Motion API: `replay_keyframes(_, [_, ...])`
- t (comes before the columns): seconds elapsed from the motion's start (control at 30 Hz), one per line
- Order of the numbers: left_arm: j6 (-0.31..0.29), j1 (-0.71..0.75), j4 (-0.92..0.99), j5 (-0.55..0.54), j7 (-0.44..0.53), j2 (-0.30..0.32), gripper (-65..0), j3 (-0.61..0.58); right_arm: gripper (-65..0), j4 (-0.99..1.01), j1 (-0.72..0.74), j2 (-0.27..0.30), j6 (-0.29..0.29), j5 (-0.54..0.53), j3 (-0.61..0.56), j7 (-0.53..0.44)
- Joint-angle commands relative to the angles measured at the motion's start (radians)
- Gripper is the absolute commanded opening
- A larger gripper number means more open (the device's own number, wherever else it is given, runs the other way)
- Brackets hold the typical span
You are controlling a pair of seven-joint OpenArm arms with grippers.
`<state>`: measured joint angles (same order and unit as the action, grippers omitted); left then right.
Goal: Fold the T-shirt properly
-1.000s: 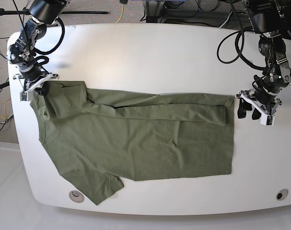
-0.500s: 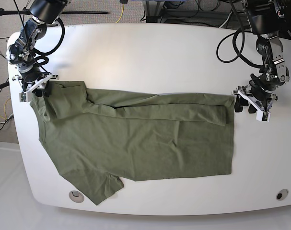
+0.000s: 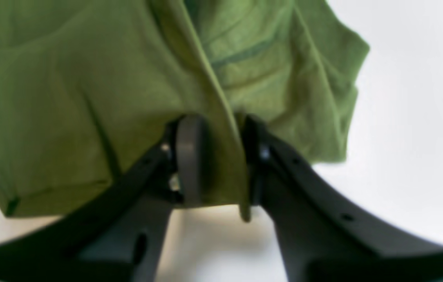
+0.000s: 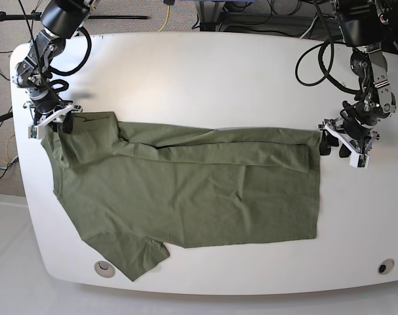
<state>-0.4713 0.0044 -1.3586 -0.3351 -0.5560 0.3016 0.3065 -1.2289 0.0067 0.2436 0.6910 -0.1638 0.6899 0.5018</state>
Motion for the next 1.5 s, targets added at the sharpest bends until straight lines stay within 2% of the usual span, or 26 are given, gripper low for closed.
replay_keyframes(0.0, [-0.001,-0.012,-0.027,-0.01,0.019,0.013,-31.5,0.007,-57.9,-0.008,0.016,0.007,0.007,0.0,-0.015,0.026])
replay_keyframes(0.1, [-0.001,-0.009,-0.03,-0.012,0.02,0.013,-31.5,0.007,-64.9,-0.014,0.028,0.006,0.007,-0.005,-0.044,0.033])
replay_keyframes(0.23, [0.0,-0.008,-0.028,-0.015,0.023,0.008,-30.6,0.004,-65.0,-0.006,0.091,0.004,0.007,-0.038,-0.144,0.041])
replay_keyframes(0.37, [-0.001,-0.006,-0.028,-0.015,0.025,0.001,-30.0,0.006,-65.0,-0.004,0.115,0.0,0.007,-0.048,-0.175,0.048])
replay_keyframes(0.83, [0.003,0.012,-0.019,0.0,0.016,-0.015,-32.5,0.012,-65.0,-0.06,0.019,0.006,0.007,-0.04,-0.022,0.037])
replay_keyframes(0.9, [0.003,0.015,-0.021,0.001,0.016,-0.017,-34.3,0.012,-65.0,-0.063,0.012,0.005,0.007,-0.042,-0.004,0.036])
replay_keyframes(1.1, [0.006,0.013,-0.018,0.001,0.014,-0.021,-45.6,0.015,-65.0,-0.059,0.006,0.004,0.007,-0.043,0.029,0.026])
replay_keyframes(1.17, [0.007,0.007,-0.018,-0.005,0.0,-0.02,-55.6,0.016,-65.0,-0.044,0.018,0.004,0.007,-0.036,0.024,0.023])
replay_keyframes(1.37, [0.006,0.005,-0.017,-0.007,-0.006,-0.023,-52.1,0.018,-65.0,-0.029,0.031,0.004,0.007,-0.028,0.016,0.023])
replay_keyframes(1.43, [0.006,0.006,-0.025,-0.003,0.004,-0.021,-41.1,0.013,-65.0,0.002,0.061,0.002,0.007,-0.028,0.012,0.032])
replay_keyframes(1.47, [0.006,0.005,-0.025,-0.003,0.004,-0.02,-38.9,0.014,-65.0,0.007,0.066,0.001,0.007,-0.029,0.011,0.032])
